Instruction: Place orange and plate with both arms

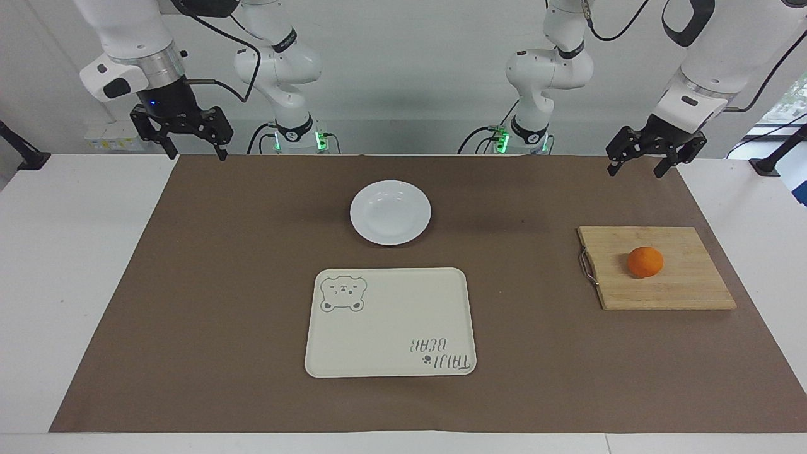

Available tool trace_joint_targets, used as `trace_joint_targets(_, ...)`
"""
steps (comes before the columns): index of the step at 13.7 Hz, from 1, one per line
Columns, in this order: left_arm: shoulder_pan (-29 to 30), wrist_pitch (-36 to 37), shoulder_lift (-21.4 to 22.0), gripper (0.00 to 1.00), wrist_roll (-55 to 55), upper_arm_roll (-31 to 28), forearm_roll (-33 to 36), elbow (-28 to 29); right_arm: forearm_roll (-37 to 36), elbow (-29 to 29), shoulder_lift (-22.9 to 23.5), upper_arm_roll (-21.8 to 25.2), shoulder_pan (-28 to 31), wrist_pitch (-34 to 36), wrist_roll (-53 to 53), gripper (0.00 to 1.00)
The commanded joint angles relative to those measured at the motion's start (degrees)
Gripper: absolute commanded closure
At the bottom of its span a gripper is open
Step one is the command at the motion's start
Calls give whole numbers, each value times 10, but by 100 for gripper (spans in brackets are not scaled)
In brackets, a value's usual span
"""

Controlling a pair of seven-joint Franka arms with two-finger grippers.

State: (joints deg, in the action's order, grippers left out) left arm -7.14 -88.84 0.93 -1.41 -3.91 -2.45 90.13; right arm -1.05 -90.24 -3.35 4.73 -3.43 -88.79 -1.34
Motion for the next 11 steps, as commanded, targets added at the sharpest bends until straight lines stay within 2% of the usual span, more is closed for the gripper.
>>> trace_joint_targets(1,-19,13,6,0,-3,-8,8,0,14,-12,-10,-1,6,-5,14,0)
trace_joint_targets(11,-9,14,7,0,-2,-14,12,-4,14,-12,-10,-1,6,-5,14,0)
